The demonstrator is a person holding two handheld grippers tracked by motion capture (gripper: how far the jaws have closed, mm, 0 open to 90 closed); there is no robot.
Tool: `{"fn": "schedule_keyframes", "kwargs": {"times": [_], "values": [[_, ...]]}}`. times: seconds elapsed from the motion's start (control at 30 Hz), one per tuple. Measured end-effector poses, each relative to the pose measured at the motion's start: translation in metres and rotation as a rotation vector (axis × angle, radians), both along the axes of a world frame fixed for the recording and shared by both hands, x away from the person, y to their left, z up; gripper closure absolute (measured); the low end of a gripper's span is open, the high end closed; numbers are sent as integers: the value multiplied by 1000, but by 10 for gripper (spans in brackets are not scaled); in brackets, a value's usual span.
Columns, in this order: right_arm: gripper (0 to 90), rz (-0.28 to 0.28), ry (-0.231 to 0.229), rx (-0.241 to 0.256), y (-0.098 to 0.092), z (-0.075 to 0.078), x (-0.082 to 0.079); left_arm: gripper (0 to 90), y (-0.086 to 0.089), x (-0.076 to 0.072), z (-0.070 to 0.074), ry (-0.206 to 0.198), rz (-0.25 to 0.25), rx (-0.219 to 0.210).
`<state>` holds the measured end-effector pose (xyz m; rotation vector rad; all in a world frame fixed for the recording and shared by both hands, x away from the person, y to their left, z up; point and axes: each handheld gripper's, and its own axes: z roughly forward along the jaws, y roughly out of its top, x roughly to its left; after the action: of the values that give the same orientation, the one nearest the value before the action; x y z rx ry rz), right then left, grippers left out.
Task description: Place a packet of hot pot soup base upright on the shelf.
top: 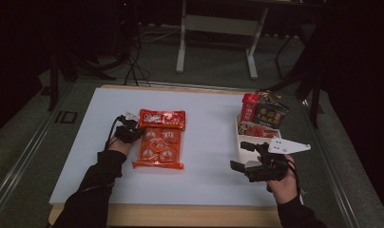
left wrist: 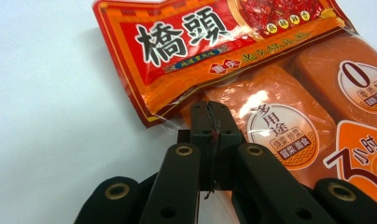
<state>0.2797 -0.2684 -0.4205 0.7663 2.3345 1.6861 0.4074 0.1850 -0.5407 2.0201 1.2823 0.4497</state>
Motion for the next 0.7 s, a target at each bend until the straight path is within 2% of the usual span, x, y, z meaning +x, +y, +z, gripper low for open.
{"fn": "schedule_keyframes", "kwargs": {"times": [0.13, 0.27, 0.37, 0.57, 0.6, 0.7], "values": [[148, -1, 3, 2, -1, -1, 0, 899, -2, 0, 0, 15, 0, -15], [148, 2, 0, 0, -1, -2, -1, 899, -18, -4, 1, 9, -50, 6], [148, 1, 4, 2, -1, -1, -1, 899, -28, -7, 0, 13, -72, -7], [149, 3, 0, 2, -1, 0, -2, 900, -45, -13, 0, 12, -110, -6], [149, 6, -2, -1, 0, 0, -2, 900, -53, -16, 0, 15, -129, -7], [148, 7, -3, -2, 0, 0, -2, 900, -59, -19, 1, 24, -146, -11]]}}
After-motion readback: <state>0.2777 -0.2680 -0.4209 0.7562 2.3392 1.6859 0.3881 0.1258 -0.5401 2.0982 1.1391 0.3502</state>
